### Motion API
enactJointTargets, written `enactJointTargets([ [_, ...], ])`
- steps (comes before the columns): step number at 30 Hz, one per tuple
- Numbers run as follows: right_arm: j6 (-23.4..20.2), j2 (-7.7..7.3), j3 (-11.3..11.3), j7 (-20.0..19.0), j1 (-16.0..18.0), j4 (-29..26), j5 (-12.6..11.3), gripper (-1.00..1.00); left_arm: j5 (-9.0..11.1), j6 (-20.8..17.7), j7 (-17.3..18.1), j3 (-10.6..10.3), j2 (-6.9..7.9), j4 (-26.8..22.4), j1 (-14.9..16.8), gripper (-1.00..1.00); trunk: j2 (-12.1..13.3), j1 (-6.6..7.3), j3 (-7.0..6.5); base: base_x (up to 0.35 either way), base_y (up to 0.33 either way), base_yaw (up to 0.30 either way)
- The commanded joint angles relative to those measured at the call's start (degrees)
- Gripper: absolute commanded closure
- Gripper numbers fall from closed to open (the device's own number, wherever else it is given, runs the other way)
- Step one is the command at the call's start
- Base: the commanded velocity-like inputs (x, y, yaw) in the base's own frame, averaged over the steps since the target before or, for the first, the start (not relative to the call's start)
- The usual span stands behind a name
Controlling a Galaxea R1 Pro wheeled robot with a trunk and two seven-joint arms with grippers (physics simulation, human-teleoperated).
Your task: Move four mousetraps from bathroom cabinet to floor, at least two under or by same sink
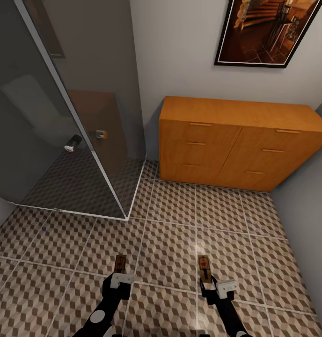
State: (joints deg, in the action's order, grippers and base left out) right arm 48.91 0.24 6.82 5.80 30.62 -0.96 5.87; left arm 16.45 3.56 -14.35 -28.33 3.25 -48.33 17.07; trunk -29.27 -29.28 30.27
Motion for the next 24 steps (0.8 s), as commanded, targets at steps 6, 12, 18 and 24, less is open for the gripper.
enactJointTargets([
  [6, 0.13, -0.2, 0.14, 0.55, 0.02, 0.06, 0.46, 1.0, 0.6, 0.3, -0.5, -0.42, 0.09, -0.01, 0.07, 1.0, -0.07, -0.02, 0.06, 0.0, 0.0, 0.0],
  [12, 0.13, -0.18, 0.13, 0.61, 0.03, 0.02, 0.46, 1.0, 0.6, 0.29, -0.5, -0.41, 0.09, -0.01, 0.07, 1.0, -0.07, -0.02, 0.06, 0.0, 0.0, 0.0],
  [18, 0.13, -0.03, 0.12, 0.62, 0.04, -0.01, 0.43, 1.0, 0.6, 0.29, -0.5, -0.42, 0.09, -0.01, 0.07, 1.0, -0.07, -0.02, 0.06, 0.0, 0.0, 0.0],
  [24, 0.07, 0.17, 0.12, 0.62, 0.05, -0.01, 0.37, 1.0, 0.6, 0.3, -0.5, -0.41, 0.09, -0.01, 0.07, 1.0, -0.07, -0.02, 0.06, 0.0, 0.0, 0.0],
])
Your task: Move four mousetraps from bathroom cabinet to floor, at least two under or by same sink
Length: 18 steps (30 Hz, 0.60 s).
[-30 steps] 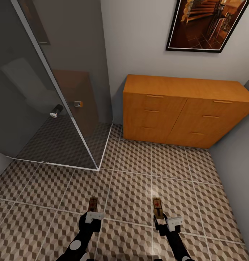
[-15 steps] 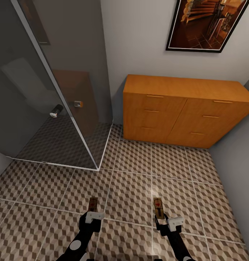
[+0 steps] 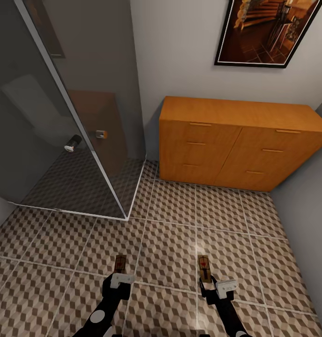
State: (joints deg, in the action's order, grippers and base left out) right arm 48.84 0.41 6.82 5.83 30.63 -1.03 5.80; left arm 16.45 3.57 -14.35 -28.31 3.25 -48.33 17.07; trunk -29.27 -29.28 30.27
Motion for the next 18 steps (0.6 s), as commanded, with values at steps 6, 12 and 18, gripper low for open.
enactJointTargets([
  [6, 0.12, 0.02, 0.1, 0.59, 0.02, 0.06, 0.44, 1.0, 0.6, 0.22, -0.51, -0.43, 0.09, -0.01, 0.07, 1.0, -0.07, -0.02, 0.16, 0.0, 0.0, 0.125],
  [12, 0.12, 0.03, 0.08, 0.59, 0.02, 0.06, 0.44, 1.0, 0.6, 0.21, -0.51, -0.45, 0.09, -0.01, 0.07, 1.0, -0.07, -0.02, 0.35, 0.0, 0.0, 0.251],
  [18, 0.12, 0.01, 0.07, 0.59, 0.04, 0.06, 0.44, 1.0, 0.6, 0.21, -0.51, -0.47, 0.09, -0.01, 0.07, 1.0, -0.07, -0.02, 0.54, 0.0, 0.0, 0.265],
])
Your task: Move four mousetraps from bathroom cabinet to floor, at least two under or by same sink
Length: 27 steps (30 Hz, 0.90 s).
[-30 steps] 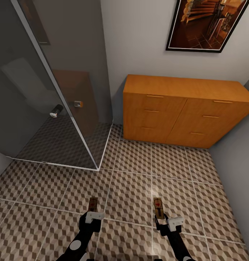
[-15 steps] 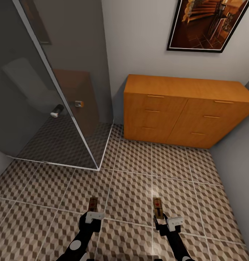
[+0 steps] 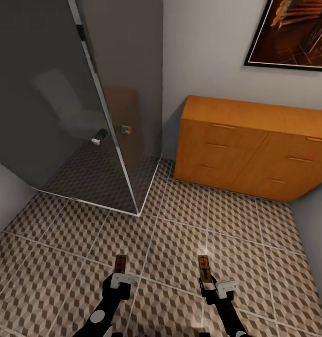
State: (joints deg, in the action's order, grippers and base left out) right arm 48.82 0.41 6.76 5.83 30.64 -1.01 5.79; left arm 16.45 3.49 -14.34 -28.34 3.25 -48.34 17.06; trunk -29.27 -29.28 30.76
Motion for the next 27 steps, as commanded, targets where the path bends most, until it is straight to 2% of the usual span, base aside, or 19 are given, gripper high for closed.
enactJointTargets([
  [1, 0.13, 0.01, 0.13, 0.59, 0.03, 0.04, 0.45, 1.0, 0.6, 0.29, -0.51, -0.42, 0.09, 0.0, 0.08, 1.0, -0.07, -0.02, 0.09, 0.0, 0.0, 0.267],
  [10, 0.15, 0.07, 0.17, 0.59, 0.02, 0.04, 0.45, 1.0, 0.6, 0.29, -0.51, -0.41, 0.09, 0.0, 0.08, 1.0, -0.07, -0.02, 0.37, 0.0, 0.0, 0.245],
  [27, -0.67, -0.11, 0.1, 0.5, 0.0, 0.04, 0.45, 1.0, 0.6, 0.29, -0.51, -0.46, 0.09, 0.0, 0.08, 1.0, -0.07, -0.02, 0.4, 0.0, 0.0, 0.016],
])
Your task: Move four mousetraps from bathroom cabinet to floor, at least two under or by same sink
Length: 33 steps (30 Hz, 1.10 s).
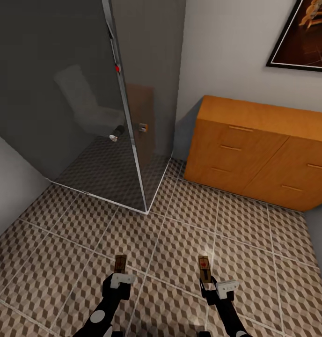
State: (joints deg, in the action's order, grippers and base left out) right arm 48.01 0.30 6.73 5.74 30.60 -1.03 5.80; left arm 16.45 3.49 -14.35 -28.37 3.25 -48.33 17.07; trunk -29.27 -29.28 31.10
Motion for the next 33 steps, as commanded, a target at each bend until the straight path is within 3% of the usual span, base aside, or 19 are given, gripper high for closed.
enactJointTargets([
  [1, 0.13, 0.04, 0.14, 0.59, 0.04, 0.06, 0.44, 1.0, 0.6, 0.29, -0.51, -0.42, 0.09, -0.01, 0.06, 1.0, -0.07, -0.02, 0.06, 0.0, 0.0, 0.0],
  [13, 0.02, 0.14, 0.12, 0.67, 0.03, 0.06, 0.43, 1.0, 0.6, 0.29, -0.51, -0.44, 0.09, -0.01, 0.06, 1.0, -0.07, -0.02, 0.11, 0.0, 0.0, 0.027],
  [33, -0.28, 0.12, 0.12, 0.68, 0.04, 0.06, 0.41, 1.0, 0.6, 0.29, -0.67, -1.5, 0.04, 0.07, 0.06, 1.0, -0.07, -0.02, 1.06, 0.0, 0.0, 0.238],
])
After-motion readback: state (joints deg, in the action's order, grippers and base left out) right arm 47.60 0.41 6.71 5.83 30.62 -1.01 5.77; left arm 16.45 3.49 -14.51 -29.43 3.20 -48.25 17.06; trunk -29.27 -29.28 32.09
